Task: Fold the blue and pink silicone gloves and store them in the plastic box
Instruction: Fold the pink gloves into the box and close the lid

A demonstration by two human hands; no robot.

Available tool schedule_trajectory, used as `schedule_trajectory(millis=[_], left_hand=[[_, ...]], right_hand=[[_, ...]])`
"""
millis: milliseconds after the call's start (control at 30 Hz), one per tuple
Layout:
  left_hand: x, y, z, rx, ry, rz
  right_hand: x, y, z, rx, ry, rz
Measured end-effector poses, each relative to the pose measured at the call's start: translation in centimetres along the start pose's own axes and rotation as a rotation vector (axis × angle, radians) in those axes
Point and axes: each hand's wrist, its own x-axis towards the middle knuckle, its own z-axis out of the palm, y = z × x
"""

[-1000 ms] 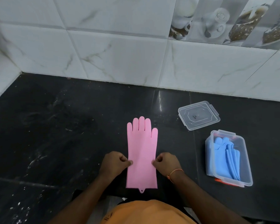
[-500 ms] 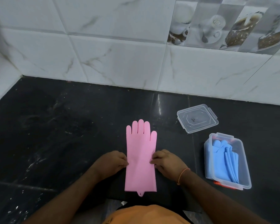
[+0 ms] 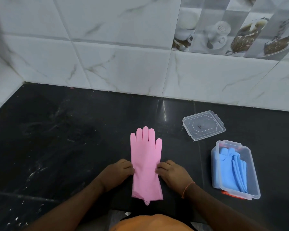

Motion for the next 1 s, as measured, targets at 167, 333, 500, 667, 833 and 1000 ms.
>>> schedule_trajectory(millis=[167, 333, 500, 667, 833, 1000], left_hand=[[-0.9, 0.6, 0.9, -0.004, -0.020, 0.020], [-2.0, 0.3, 0.9, -0.028, -0.112, 0.069], [-2.2, -1.9, 1.2, -0.204, -0.104, 0.038], [-4.6, -13.0, 2.2, -0.513, -0.298, -0.151], [-3.4, -11.7, 2.5, -0.531, -0.346, -0.205], [-3.6, -12.0, 1.7, -0.506, -0.309, -0.159]], right_hand=[[-1.3, -0.2, 0.1, 0.034, 0.028, -0.062], [-1.9, 0.0, 0.0, -0.003, 0.008, -0.151], [0.2, -0.4, -1.4, 0.618, 0.003, 0.478], [3.5, -0.7, -1.3, 0.800, -0.016, 0.921], [3.7, -0.5, -1.1, 0.817, -0.040, 0.989], [3.3, -1.5, -1.2, 0.766, 0.059, 0.988]])
